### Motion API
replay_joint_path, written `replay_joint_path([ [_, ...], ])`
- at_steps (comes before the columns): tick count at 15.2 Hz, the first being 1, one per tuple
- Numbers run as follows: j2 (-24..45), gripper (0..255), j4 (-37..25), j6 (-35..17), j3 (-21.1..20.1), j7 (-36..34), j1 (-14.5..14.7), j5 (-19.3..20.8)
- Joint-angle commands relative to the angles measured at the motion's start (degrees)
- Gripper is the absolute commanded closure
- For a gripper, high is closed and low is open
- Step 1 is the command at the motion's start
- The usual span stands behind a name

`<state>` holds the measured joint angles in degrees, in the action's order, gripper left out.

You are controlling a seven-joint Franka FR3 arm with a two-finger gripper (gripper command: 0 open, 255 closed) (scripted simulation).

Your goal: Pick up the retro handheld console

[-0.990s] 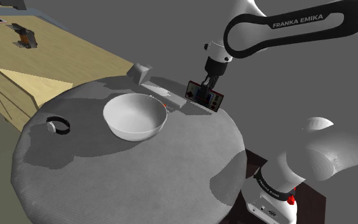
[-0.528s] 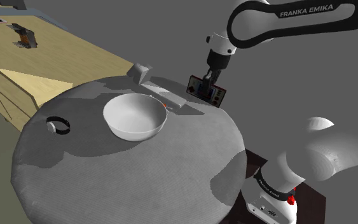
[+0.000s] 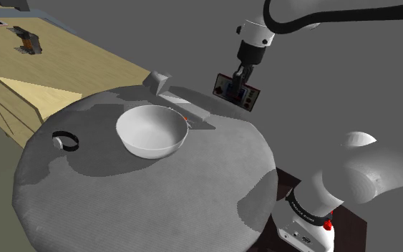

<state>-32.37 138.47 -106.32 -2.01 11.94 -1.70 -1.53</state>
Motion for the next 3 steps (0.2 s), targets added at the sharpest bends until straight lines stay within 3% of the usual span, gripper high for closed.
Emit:
replay_joint_path([
  [1,-0.1,255,-1.5,1.6,-0.1,-0.2,0.1,-0.1],
  [3,-0.1,255,-1.6,1.8,-0.1,-0.2,0.1,-0.1],
])
